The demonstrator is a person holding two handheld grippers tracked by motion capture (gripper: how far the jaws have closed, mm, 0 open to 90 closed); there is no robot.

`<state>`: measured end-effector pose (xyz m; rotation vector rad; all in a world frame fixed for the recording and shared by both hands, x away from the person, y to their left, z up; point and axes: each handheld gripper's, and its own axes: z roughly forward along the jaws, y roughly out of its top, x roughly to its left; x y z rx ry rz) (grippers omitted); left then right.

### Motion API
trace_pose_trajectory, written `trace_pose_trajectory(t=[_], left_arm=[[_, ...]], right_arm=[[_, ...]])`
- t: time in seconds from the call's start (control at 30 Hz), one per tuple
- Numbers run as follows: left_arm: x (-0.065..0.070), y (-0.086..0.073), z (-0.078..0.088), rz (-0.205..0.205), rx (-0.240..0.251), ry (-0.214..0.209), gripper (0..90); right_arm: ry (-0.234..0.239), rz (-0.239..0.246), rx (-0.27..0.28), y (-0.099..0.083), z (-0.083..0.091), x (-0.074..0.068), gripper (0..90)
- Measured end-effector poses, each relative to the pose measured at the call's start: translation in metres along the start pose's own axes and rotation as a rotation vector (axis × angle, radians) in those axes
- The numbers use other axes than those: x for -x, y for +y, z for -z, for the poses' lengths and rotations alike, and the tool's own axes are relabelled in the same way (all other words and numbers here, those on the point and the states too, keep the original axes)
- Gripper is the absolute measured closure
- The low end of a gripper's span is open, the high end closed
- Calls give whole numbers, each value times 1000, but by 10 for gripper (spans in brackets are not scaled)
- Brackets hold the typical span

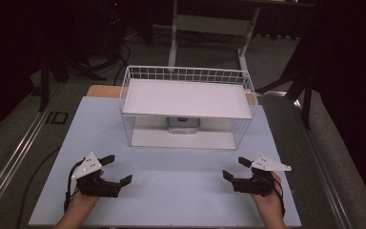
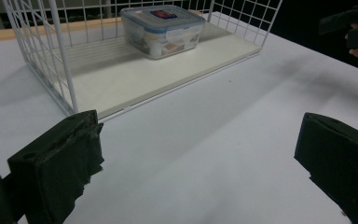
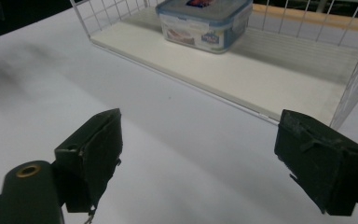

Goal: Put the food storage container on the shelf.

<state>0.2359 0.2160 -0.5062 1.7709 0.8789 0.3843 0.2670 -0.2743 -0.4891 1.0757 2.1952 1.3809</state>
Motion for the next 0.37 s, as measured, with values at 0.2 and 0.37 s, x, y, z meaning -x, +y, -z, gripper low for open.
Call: trace_pose_trajectory(t=[0.2,0.37], left_arm=[[-1,-1,0,-2,-5,0,15],[-1,-1,1,-1,-5,1,15]], right_arm=[[10,-5,10,0,0,0,151],[11,-9,12,0,0,1,151]])
